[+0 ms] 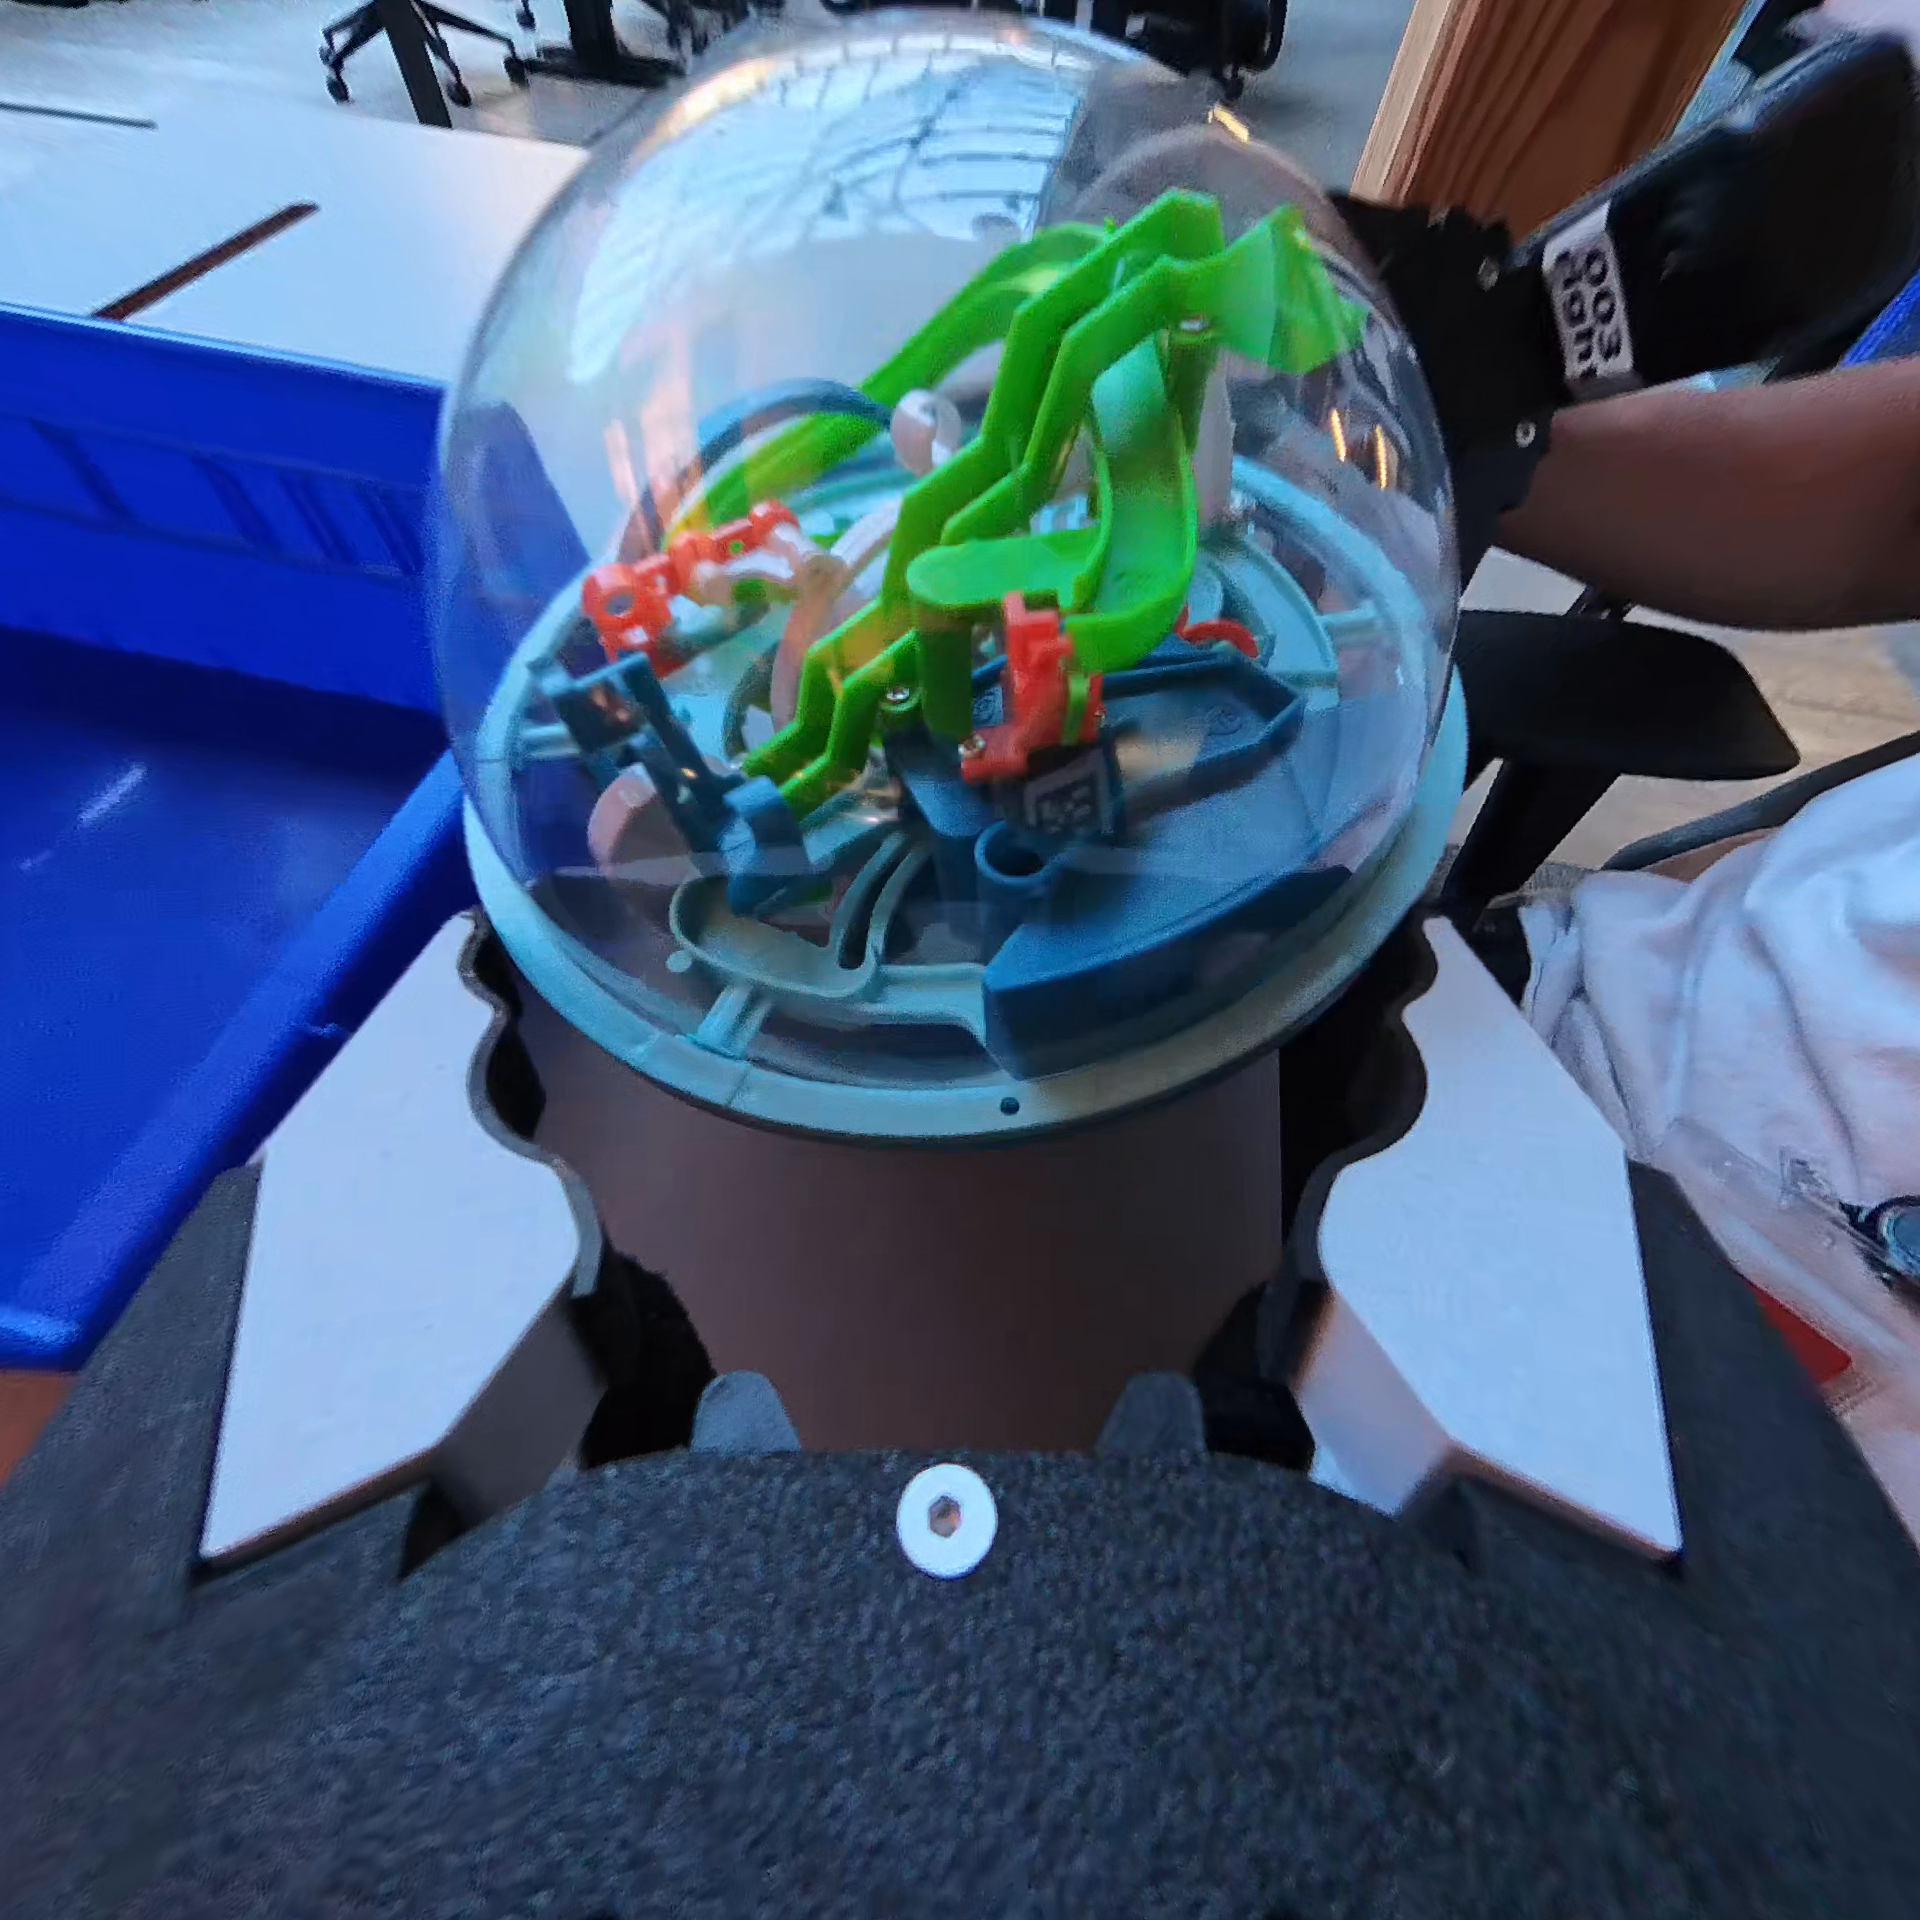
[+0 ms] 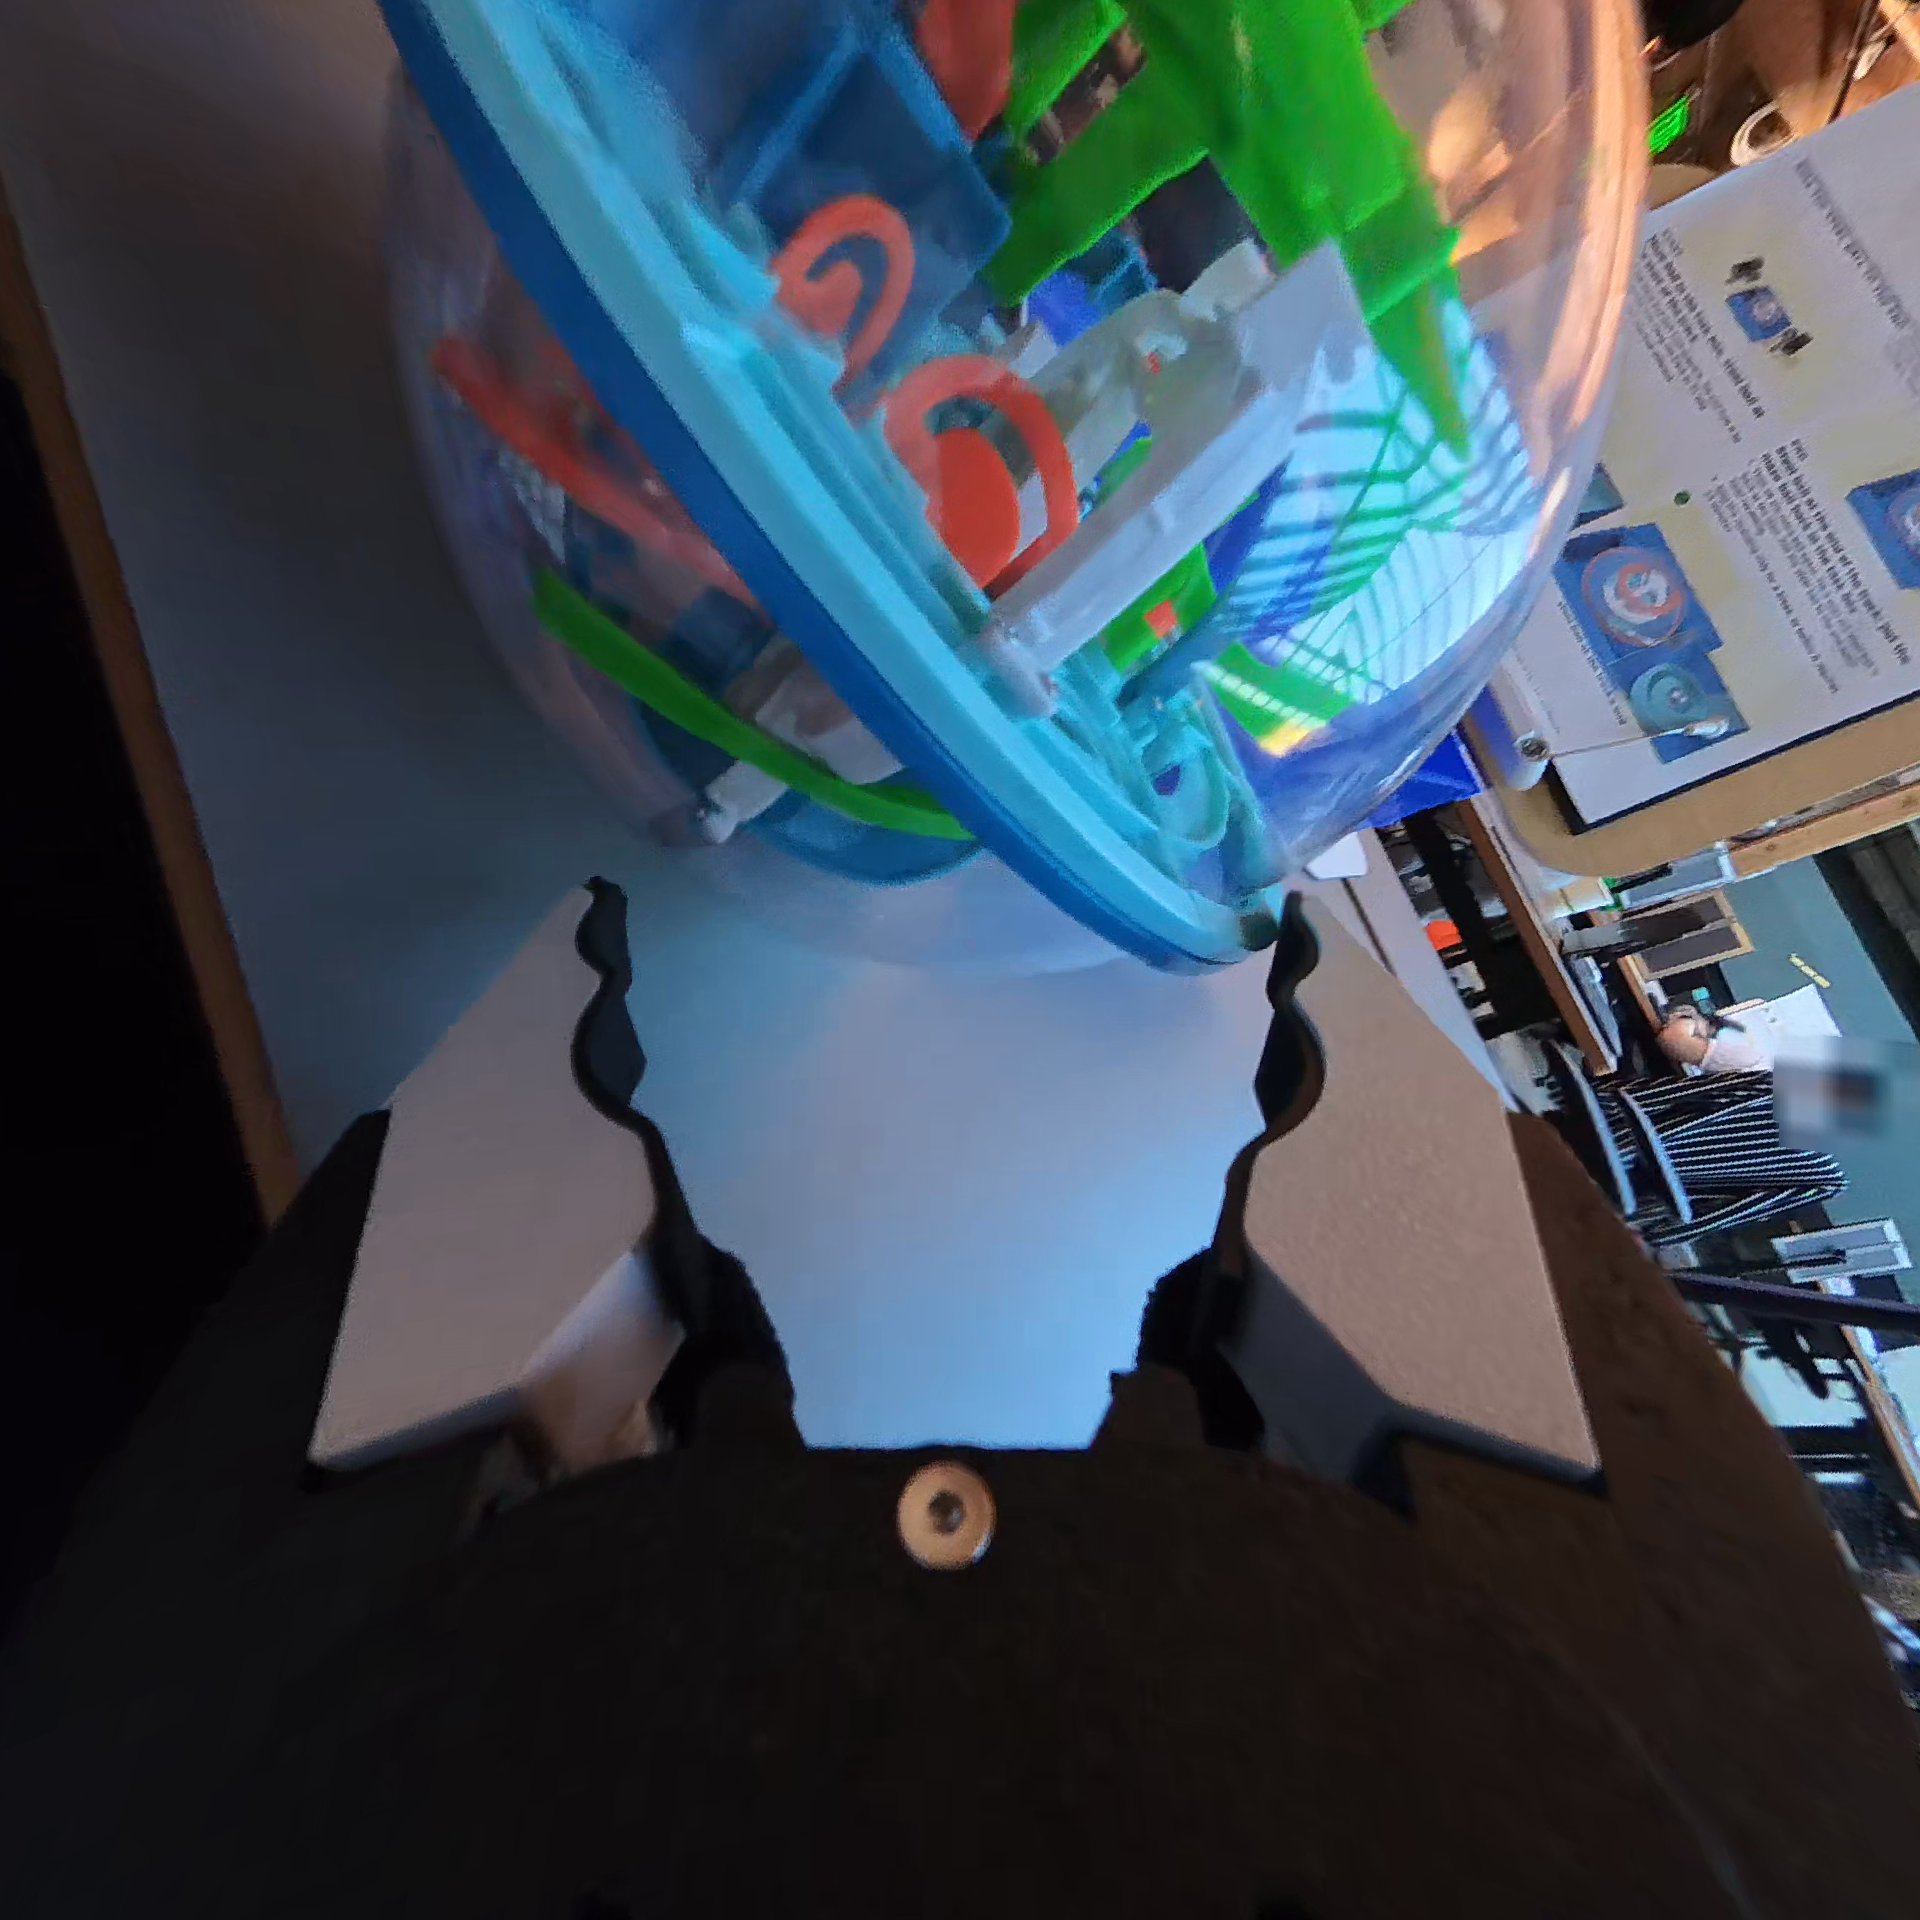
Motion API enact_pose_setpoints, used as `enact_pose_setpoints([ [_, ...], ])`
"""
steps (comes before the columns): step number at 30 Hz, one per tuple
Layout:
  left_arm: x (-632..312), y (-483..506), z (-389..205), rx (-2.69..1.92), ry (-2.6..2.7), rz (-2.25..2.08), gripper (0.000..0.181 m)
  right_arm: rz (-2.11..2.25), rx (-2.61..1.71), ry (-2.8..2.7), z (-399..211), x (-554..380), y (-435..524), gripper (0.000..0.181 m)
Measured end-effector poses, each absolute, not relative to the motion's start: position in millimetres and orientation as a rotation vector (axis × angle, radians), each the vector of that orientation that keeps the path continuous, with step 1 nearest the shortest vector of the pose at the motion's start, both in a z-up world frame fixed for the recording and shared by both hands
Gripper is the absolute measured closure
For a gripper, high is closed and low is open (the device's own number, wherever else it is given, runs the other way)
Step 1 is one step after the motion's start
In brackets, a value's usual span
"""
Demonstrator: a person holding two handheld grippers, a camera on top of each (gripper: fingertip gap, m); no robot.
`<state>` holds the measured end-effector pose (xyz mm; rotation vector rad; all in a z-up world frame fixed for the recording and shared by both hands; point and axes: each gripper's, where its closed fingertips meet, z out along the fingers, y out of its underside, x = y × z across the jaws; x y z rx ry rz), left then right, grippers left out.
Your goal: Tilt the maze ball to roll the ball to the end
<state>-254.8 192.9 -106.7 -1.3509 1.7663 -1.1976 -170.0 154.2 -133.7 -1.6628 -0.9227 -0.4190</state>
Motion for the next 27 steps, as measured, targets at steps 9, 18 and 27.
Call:
enact_pose_setpoints([
  [9,-259.4,192.9,-105.2,-1.369,1.736,-1.262,0.033,0.139,-1.806,-0.639,-123.2,-168.8,136.7,0.075],
  [18,-256.4,183.2,-105.7,-1.406,1.715,-1.188,0.034,0.326,-1.862,-0.572,-130.2,-185.0,134.4,0.067],
  [27,-257.5,180.9,-104.9,-1.391,1.733,-1.157,0.035,0.327,-1.873,-0.575,-132.8,-186.1,129.1,0.074],
])
